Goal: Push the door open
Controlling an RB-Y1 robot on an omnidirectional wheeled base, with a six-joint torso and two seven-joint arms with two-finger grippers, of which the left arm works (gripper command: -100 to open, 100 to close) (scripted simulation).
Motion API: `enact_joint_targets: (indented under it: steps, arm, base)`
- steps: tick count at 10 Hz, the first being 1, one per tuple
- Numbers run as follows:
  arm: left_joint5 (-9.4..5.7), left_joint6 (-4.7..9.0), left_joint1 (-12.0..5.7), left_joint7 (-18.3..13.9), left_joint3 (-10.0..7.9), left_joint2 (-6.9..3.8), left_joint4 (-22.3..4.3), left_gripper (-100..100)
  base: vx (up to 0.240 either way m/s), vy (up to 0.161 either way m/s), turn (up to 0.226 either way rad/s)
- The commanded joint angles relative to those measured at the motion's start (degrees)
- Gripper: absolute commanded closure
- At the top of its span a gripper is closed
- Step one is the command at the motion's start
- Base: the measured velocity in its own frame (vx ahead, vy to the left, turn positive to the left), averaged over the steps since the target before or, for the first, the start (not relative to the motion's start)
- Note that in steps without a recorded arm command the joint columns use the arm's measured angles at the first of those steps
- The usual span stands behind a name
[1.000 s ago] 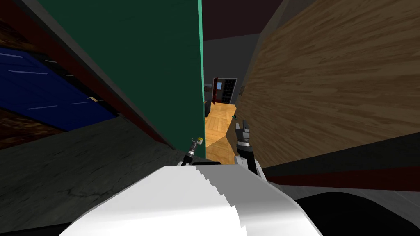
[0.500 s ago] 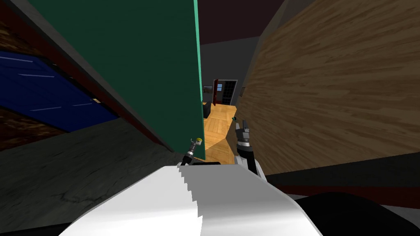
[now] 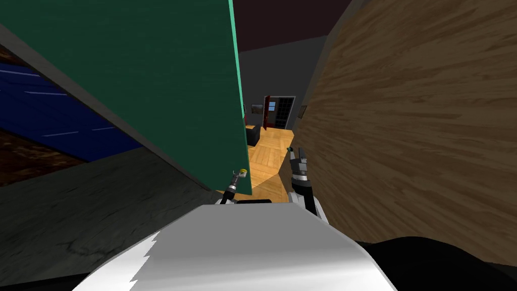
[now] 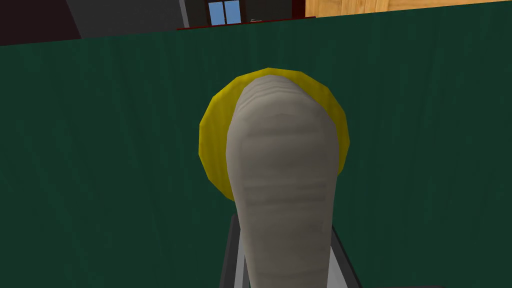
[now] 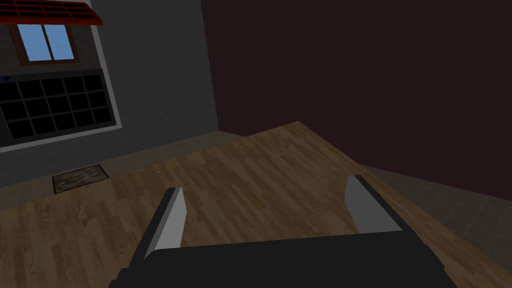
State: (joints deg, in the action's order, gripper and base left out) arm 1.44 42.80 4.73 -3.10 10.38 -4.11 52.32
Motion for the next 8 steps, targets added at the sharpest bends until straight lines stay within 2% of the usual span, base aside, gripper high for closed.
enact_joint_targets:
  steps: [1, 4, 5, 8]
  arm:
    - [-0.64, -0.08, -0.49, 0.4, -1.68, -0.55, -0.1, 100]
    - [-1.4, -0.17, -0.94, 1.0, -3.53, -0.44, -0.6, 100]
    - [-1.4, -0.17, -0.94, 1.0, -3.53, -0.44, -0.6, 100]
    - [-2.36, -0.3, -1.49, 1.8, -5.86, -0.1, -1.2, 100]
  base:
    - [0.123, -0.108, 0.064]
    - [0.122, -0.095, 0.061]
    - [0.074, -0.045, 0.016]
    - [0.123, -0.097, 0.069]
